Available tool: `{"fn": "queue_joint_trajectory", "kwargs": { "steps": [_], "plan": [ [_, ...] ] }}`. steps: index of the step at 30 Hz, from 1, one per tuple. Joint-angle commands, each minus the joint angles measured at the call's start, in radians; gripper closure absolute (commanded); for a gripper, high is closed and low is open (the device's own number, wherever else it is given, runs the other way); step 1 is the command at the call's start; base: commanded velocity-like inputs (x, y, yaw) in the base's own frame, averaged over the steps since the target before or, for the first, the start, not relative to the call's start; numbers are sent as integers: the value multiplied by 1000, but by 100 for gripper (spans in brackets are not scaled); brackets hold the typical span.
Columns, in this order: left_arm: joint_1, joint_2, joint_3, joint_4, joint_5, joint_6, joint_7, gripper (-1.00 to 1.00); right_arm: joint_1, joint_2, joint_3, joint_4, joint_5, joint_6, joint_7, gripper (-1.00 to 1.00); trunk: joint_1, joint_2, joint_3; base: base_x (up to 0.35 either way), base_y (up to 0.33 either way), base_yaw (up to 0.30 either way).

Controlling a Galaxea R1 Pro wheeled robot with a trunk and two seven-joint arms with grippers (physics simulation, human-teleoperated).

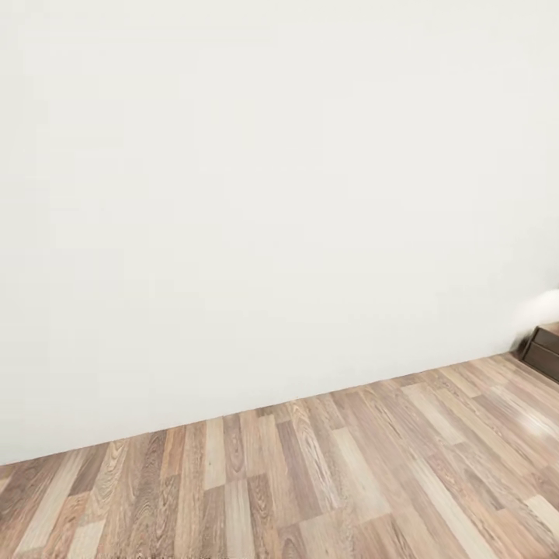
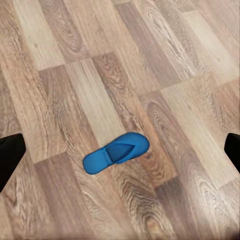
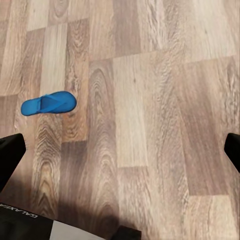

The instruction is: In the bedroom, move the book from the bed onto either nightstand, and place the two sandals side by side next to the bed.

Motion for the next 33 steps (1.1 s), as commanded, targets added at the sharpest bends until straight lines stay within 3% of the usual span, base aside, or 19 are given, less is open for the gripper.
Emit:
{"fn": "queue_joint_trajectory", "kwargs": {
  "steps": [1, 16, 33],
  "plan": [
    [-1, 0, 3, 1, 1, -2, -7, -100, 1, 0, -3, -1, -8, 3, 8, -100, 0, 0, -1, 0, 0, 293],
    [-1, -2, 3, 1, 1, -1, -7, -100, 1, 0, -2, -1, -8, 3, 8, -100, 0, 0, -1, 0, -14, 293],
    [-1, -2, 3, 1, 1, -1, -7, -100, 1, 0, -1, -1, -8, 3, 8, -100, 0, 0, -1, 0, -210, 293]
  ]
}}
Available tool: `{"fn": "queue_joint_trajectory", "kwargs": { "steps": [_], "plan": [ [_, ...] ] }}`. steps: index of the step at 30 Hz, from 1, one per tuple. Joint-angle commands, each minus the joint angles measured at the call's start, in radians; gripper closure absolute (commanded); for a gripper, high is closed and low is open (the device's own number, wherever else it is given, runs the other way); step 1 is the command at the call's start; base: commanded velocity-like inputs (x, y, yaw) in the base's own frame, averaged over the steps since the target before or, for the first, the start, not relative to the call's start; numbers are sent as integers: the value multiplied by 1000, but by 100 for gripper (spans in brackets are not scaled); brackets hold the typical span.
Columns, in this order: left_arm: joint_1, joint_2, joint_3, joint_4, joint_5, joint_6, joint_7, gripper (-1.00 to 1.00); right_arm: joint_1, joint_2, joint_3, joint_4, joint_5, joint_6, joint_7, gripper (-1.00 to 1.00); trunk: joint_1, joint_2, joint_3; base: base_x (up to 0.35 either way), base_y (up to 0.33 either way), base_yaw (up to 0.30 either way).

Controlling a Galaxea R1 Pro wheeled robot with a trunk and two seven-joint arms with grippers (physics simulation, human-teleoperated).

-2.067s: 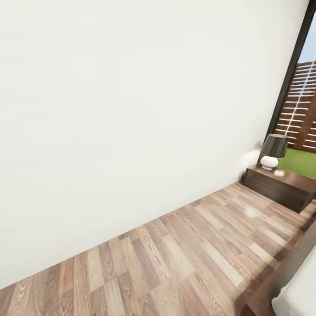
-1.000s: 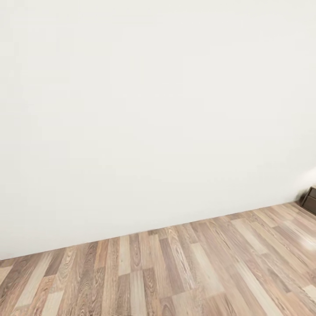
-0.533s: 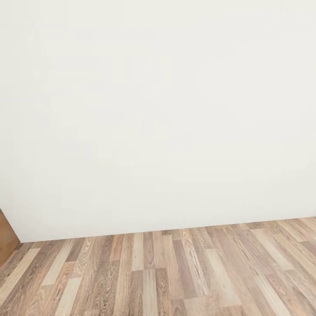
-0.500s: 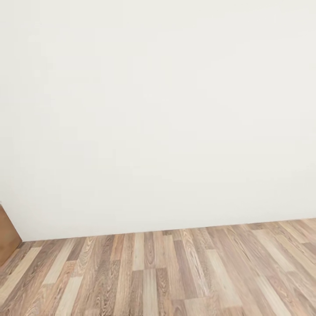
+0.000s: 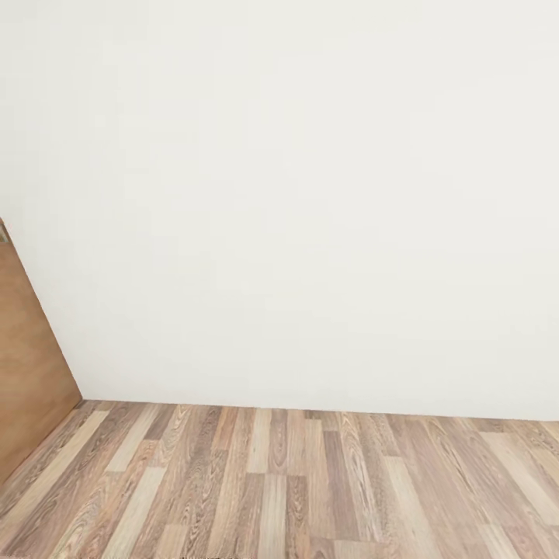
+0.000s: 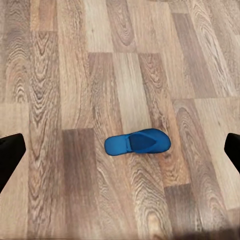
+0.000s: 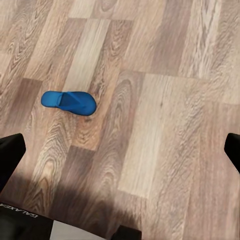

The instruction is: In the bedroom, move the book from the bed onto either nightstand, and place the two sandals side by side next to the bed.

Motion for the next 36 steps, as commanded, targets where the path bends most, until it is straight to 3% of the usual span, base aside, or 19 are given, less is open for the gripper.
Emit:
{"fn": "queue_joint_trajectory", "kwargs": {
  "steps": [1, 17, 30, 36],
  "plan": [
    [-1, 0, 3, 1, 1, -1, -7, -100, 1, 0, -3, -1, -8, 3, 7, -100, 0, 0, -1, 0, -126, 292],
    [-1, 0, 3, 1, 1, -1, -8, -100, 1, 0, -2, -1, -8, 3, 10, -100, 0, 0, -1, 0, -22, 86],
    [-1, 0, 3, 1, 1, -1, -8, -100, 1, 0, -2, -1, -8, 3, 10, -100, 0, 0, -1, 0, 0, 256],
    [-1, 0, 3, 1, 1, -2, -7, -100, 1, -1, -3, -1, -8, 3, 9, -100, 0, 0, -1, 0, 0, 44]
  ]
}}
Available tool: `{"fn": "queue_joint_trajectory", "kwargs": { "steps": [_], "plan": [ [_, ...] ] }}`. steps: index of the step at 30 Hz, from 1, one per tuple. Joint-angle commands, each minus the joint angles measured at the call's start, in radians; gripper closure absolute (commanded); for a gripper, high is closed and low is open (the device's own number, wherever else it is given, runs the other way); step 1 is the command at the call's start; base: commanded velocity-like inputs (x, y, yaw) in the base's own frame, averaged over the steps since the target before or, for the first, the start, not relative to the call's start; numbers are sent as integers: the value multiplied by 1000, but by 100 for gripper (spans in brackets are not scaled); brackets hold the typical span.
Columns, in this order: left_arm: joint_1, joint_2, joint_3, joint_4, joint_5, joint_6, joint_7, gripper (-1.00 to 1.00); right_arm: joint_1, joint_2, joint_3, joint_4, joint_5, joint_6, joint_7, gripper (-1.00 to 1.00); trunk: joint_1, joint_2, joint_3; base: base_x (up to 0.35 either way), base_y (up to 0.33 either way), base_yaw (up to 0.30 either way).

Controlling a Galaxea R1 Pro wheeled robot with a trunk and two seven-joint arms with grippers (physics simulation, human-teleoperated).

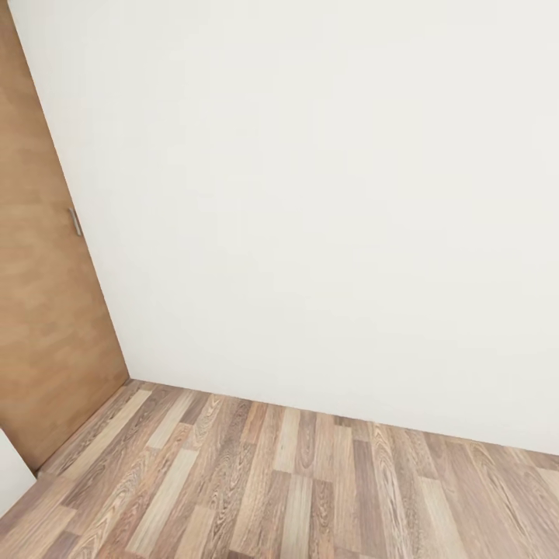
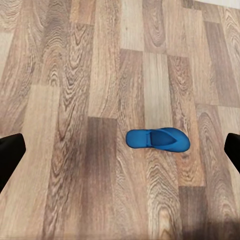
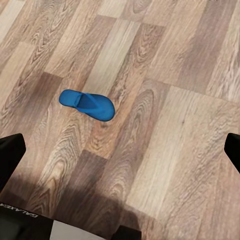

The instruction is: In the bedroom, move the book from the bed onto either nightstand, and place the two sandals side by side next to the bed.

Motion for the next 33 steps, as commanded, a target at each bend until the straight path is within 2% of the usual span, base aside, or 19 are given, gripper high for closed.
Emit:
{"fn": "queue_joint_trajectory", "kwargs": {
  "steps": [1, 13, 33],
  "plan": [
    [-1, 0, 3, 1, 1, -2, -7, -100, 0, 0, -2, -1, -8, 3, 8, -100, 0, 0, -1, 0, 0, 6],
    [-1, 0, 3, 1, 1, -1, -7, -100, 0, 1, -2, -2, -8, 4, 10, -100, 0, 0, -1, 0, -21, 1],
    [-1, 0, 3, 1, 1, -2, -7, -100, 0, 2, -2, -2, -8, 4, 14, -100, 0, 0, -1, 0, -232, 23]
  ]
}}
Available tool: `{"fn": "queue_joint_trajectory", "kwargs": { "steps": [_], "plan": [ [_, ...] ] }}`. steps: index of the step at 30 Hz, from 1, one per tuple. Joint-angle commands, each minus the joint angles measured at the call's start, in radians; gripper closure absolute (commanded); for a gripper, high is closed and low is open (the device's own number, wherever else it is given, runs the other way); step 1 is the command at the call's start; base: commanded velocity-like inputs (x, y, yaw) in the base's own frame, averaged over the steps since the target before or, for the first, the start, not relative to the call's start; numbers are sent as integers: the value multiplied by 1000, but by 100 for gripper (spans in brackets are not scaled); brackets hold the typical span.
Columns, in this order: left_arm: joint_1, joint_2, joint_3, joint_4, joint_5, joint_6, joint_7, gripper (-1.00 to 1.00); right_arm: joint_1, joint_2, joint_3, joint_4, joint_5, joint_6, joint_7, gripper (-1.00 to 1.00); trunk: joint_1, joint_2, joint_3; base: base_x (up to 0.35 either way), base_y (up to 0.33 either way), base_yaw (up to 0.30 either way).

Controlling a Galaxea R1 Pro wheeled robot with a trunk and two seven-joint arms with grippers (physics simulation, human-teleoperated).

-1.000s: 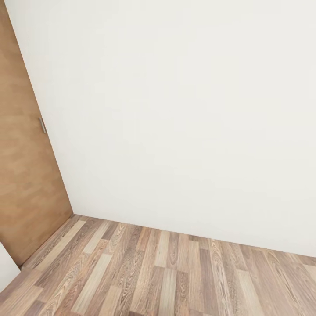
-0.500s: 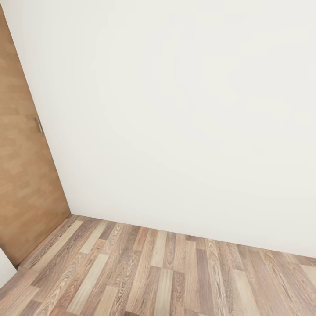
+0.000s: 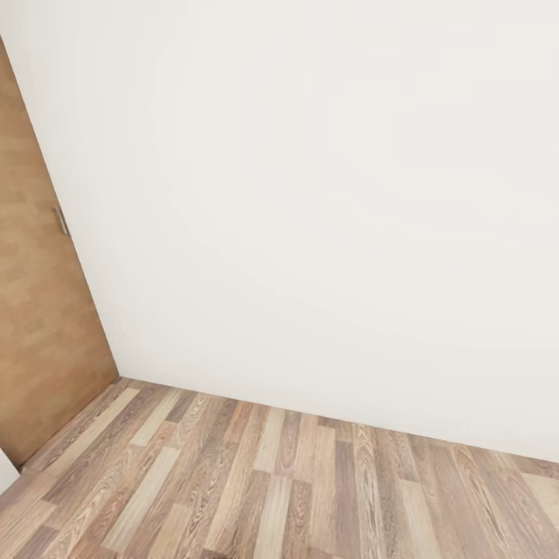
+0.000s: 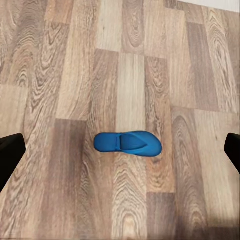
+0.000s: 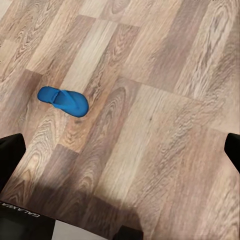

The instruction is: In the bedroom, move the book from the bed onto either nightstand, and place the two sandals side by side next to the bed.

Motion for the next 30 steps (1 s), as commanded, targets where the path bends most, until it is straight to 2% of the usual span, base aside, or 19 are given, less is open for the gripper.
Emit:
{"fn": "queue_joint_trajectory", "kwargs": {
  "steps": [1, 30],
  "plan": [
    [-1, 0, 3, 1, 1, -1, -7, -100, 0, 0, -2, -1, -8, 3, 7, -100, 0, 0, -1, 0, -53, 233],
    [-1, 0, 3, 1, 1, -1, -7, -100, 0, 0, -2, -1, -6, 2, 5, -100, 0, 0, -1, 0, -5, 288]
  ]
}}
